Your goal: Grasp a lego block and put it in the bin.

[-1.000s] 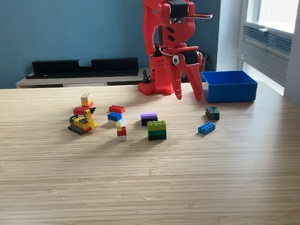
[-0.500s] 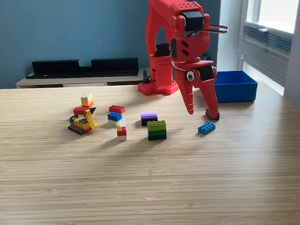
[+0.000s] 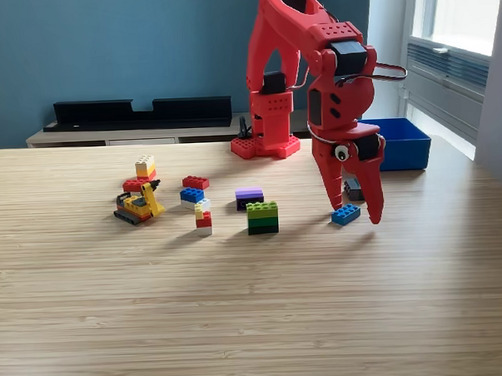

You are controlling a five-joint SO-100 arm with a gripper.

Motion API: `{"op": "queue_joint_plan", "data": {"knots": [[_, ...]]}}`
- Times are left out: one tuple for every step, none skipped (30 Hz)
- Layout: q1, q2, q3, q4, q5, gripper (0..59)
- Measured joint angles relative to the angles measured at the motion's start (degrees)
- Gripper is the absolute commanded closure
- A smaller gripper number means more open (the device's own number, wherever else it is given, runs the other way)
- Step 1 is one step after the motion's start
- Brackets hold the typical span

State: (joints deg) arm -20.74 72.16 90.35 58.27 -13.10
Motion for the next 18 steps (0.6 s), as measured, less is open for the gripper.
{"op": "queue_joint_plan", "data": {"knots": [[-0.1, -0.5, -0.6, 0.0, 0.3, 36.2], [-0.1, -1.0, -1.3, 0.0, 0.6, 39.4], [-0.1, -1.5, -1.9, 0.0, 1.1, 42.8], [-0.1, -1.9, -2.5, 0.0, 1.2, 46.9], [-0.1, -2.2, -2.9, 0.0, 1.3, 51.5], [-0.1, -2.5, -3.3, 0.0, 1.6, 55.4], [-0.1, -2.7, -3.5, 0.0, 1.9, 58.5], [-0.1, -2.8, -3.8, 0.0, 2.1, 58.5], [-0.1, -2.8, -3.8, 0.0, 2.3, 58.5], [-0.1, -2.8, -3.9, 0.0, 2.7, 58.5], [-0.1, -2.8, -3.9, -0.2, 3.0, 58.5], [-0.1, -2.8, -3.9, -0.1, 3.3, 58.5], [-0.1, -2.8, -3.9, -0.1, 3.7, 58.5], [-0.1, -2.8, -3.9, -0.1, 4.0, 58.5], [-0.1, -2.8, -3.9, -0.1, 4.1, 58.5], [-0.1, -2.8, -3.9, -0.1, 4.4, 58.5], [-0.1, -2.8, -3.9, -0.1, 4.5, 58.5], [-0.1, -2.8, -3.9, -0.1, 4.7, 58.5]]}}
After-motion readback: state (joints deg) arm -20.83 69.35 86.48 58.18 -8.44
